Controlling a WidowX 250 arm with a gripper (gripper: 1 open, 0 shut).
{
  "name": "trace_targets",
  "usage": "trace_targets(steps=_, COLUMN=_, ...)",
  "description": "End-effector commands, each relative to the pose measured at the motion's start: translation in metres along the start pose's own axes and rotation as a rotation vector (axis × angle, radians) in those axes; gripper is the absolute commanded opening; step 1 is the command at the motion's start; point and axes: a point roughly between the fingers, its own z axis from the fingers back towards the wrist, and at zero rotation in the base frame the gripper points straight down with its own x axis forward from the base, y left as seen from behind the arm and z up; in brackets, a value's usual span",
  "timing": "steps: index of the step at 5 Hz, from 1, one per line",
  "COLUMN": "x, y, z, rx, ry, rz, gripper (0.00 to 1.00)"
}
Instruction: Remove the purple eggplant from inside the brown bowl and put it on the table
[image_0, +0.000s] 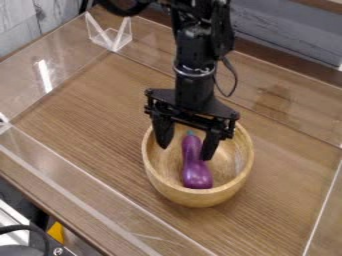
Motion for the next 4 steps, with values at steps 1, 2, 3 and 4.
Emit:
trace_targets(steps=1, x=0.004, y=-0.002, z=-0.001, rx=-0.003, ry=-0.033, rz=-0.003, gripper=1.00)
trace_targets(steps=2, x=0.004, y=-0.003, z=-0.006, rx=-0.006, ry=-0.041, rz=0.000, gripper=1.00)
trace_targets(steps=3, x=0.004, y=-0.004, z=-0.009, rx=-0.008, ry=-0.049, rz=0.002, gripper=1.00)
trace_targets(steps=4, x=0.004, y=-0.006, z=-0.012, rx=-0.010, ry=-0.060, rz=0.005, gripper=1.00)
